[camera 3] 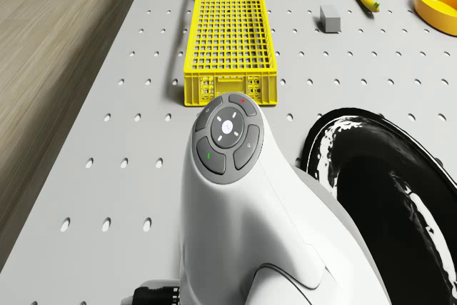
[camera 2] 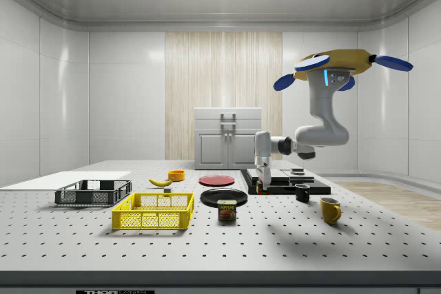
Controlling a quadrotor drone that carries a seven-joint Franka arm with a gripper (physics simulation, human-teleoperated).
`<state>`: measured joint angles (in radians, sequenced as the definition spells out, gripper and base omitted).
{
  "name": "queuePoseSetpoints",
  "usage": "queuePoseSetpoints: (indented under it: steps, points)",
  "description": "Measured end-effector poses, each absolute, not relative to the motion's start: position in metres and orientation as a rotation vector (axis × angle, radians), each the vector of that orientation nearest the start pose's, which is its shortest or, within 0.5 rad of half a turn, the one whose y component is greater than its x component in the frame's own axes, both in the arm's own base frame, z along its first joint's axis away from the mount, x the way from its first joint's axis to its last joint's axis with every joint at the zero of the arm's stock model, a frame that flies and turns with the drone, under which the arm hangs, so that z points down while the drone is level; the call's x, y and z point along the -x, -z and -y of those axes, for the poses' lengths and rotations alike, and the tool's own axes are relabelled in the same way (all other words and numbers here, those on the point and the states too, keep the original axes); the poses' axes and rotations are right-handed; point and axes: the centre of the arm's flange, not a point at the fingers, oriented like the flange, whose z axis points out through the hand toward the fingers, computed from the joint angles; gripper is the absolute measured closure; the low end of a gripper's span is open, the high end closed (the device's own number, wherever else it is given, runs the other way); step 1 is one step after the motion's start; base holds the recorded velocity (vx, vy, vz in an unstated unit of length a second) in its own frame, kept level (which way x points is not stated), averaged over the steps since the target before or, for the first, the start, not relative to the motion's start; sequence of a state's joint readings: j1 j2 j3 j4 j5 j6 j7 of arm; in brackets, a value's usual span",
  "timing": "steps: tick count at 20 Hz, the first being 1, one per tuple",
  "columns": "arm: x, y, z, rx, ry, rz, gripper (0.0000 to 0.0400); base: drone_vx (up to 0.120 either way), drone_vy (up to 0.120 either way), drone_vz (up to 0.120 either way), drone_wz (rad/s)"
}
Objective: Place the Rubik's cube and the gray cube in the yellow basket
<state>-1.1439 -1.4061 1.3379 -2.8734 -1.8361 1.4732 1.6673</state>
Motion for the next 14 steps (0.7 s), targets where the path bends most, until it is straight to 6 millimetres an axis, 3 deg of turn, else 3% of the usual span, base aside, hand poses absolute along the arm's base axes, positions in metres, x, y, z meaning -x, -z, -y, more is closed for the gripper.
queuePoseSetpoints:
  steps: [3, 14]
  points:
    - [-0.3068, -0.4947, 0.0000, -0.001, -0.785, 0.002, 0.0075, 0.120, 0.000, 0.080, 0.000]
    - [-0.3068, -0.4947, 0.0000, -0.001, -0.785, 0.002, 0.0075, 0.120, 0.000, 0.000, 0.000]
